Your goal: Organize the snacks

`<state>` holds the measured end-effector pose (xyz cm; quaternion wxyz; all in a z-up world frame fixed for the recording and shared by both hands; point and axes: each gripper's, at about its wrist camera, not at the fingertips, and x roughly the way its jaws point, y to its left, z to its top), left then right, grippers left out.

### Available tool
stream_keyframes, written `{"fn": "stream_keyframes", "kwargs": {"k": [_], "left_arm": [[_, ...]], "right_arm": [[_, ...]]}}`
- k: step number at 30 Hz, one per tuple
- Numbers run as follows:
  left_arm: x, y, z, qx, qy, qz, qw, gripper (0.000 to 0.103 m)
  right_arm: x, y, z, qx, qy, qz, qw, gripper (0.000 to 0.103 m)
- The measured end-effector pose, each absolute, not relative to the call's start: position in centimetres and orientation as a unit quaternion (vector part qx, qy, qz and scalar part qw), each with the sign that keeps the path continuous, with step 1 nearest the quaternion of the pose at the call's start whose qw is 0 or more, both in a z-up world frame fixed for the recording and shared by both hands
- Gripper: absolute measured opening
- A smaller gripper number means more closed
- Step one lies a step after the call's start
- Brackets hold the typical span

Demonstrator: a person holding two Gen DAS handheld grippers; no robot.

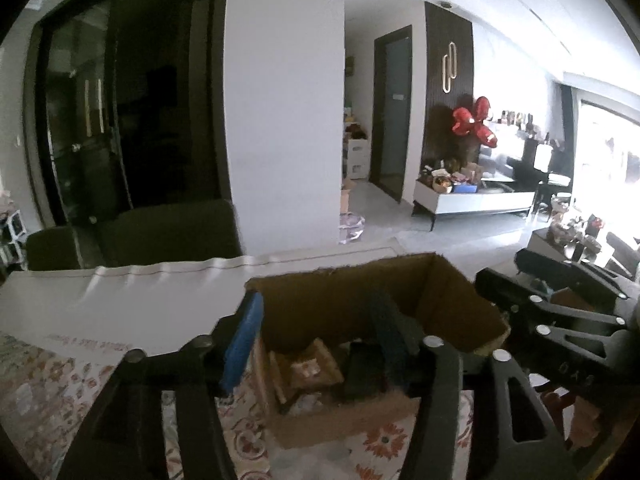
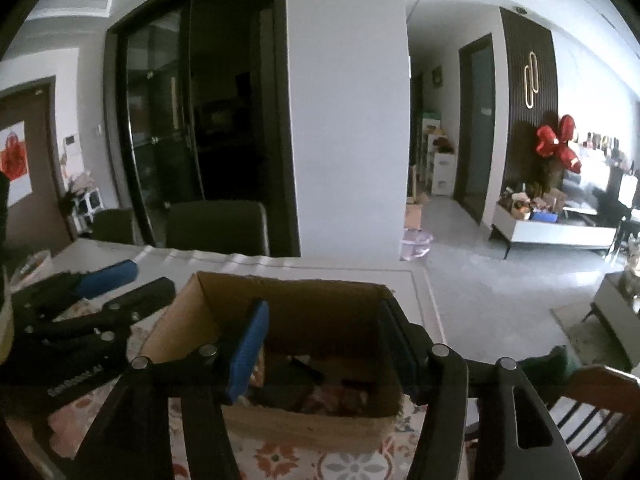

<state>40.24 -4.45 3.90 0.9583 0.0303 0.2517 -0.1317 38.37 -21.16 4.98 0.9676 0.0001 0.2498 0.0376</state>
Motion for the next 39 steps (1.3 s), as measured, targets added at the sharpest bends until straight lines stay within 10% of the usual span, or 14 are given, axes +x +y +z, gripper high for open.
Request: {"fn": "stream_keyframes", "kwargs": {"k": [18,39], "left_arm": [[26.5,-1.5,3.1,0.050,0.214,-0.077,0.973,0.096],[12.7,-0.3,2.1,0.066,0.203,-0.075,0.974,0.103]], "right_arm": [[24.9,-20.3,4.9,-0.003,0.218,0.003,0.976,0.084],[11.2,-18.9,4.0,0.003,0.220,0.004,0.975,0.087]]}}
